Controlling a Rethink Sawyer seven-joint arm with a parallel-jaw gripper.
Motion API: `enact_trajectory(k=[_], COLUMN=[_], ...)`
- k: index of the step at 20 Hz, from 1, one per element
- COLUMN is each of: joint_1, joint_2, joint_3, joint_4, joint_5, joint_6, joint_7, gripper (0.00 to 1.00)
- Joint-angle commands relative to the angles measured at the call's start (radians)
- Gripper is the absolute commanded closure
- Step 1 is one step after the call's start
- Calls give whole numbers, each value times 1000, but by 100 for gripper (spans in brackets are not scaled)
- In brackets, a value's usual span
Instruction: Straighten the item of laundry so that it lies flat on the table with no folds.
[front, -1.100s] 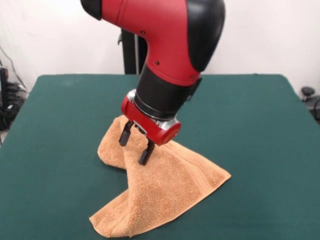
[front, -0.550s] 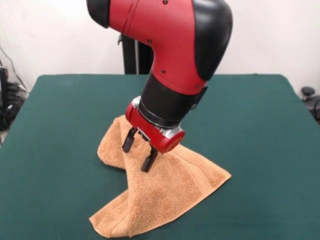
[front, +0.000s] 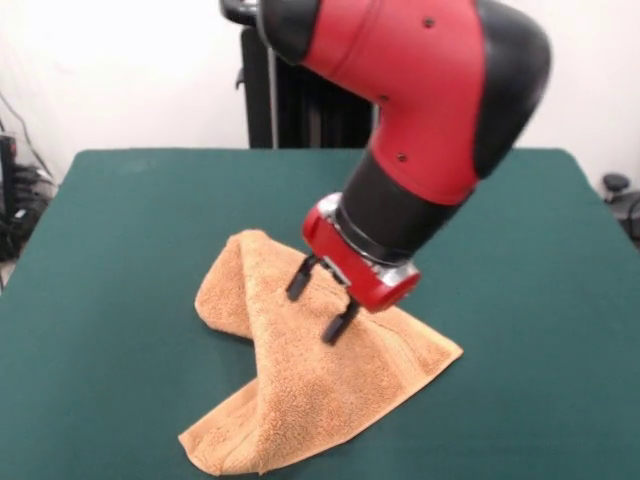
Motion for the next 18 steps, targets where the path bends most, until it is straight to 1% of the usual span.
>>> enact_trajectory(k=[1, 3, 5, 6, 7, 9, 11, 15, 16, 18], joint_1=[38, 27, 3, -15, -57, -128, -144, -160, -166, -148], joint_2=[43, 39, 31, 27, 18, 17, 41, 115, 126, 146], joint_3=[-3, 21, 58, 66, 120, 200, 204, 199, 208, 183], joint_4=[-56, -23, 32, 60, 110, 180, 190, 175, 171, 157], joint_5=[80, 86, 76, 49, 44, 20, -22, -64, -68, -59], joint_6=[116, 51, -52, -111, -202, -361, -452, -571, -591, -589], joint_7=[330, 317, 267, 219, 161, 84, 69, 71, 65, 92], gripper=[0, 0, 0, 0, 0, 0, 0, 0, 0, 0])
